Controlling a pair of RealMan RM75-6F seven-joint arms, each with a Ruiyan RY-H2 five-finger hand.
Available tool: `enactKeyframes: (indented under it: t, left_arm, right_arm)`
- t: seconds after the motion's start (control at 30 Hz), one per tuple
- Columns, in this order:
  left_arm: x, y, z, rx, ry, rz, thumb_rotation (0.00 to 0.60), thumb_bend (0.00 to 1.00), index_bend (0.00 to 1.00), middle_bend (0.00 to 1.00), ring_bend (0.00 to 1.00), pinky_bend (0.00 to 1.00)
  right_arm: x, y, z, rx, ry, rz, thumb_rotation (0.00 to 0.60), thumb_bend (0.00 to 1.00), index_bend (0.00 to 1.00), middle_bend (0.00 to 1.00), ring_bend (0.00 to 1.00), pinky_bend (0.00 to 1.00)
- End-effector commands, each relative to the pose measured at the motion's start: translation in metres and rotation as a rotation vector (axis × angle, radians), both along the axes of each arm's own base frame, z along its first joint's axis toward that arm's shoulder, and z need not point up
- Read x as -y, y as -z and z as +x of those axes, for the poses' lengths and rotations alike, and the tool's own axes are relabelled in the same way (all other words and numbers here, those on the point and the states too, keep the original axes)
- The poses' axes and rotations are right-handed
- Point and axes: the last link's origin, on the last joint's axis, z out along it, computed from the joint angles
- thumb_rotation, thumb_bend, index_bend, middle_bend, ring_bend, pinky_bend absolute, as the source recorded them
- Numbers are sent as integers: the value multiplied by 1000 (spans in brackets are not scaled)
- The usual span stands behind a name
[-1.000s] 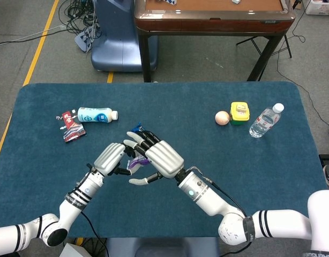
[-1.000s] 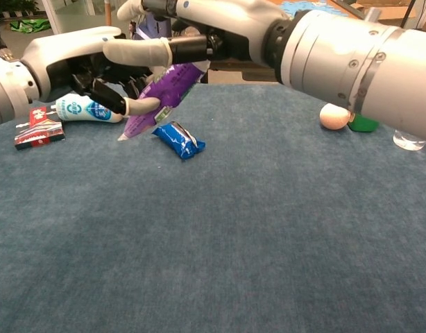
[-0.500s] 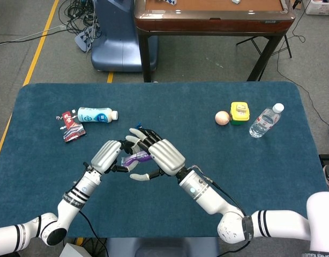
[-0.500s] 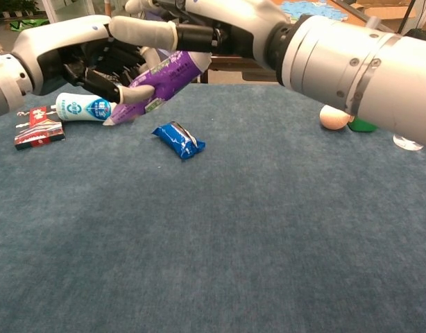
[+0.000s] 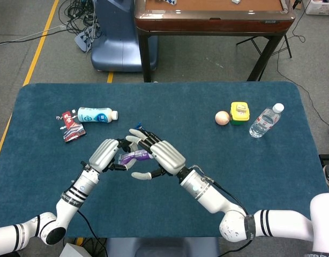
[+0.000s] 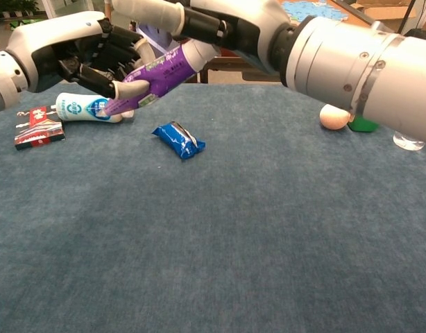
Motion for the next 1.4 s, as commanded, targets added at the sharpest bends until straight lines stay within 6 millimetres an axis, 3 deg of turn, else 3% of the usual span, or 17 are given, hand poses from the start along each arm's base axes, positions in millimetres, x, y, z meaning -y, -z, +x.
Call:
enactKeyframes:
  t: [0.03,1.4]
  left_arm:
    - [0,0,1,7,-2,-1,600,471,628,730,463,436]
    - [-5,-4,5,116,-60,-77,600,471,628,730,462,436]
  right_arm:
    - [1,-1,1,17,3,-4,207,73,0,0,0,0]
    - [-2,10,16,173,3,2,208,89,0,0,0,0]
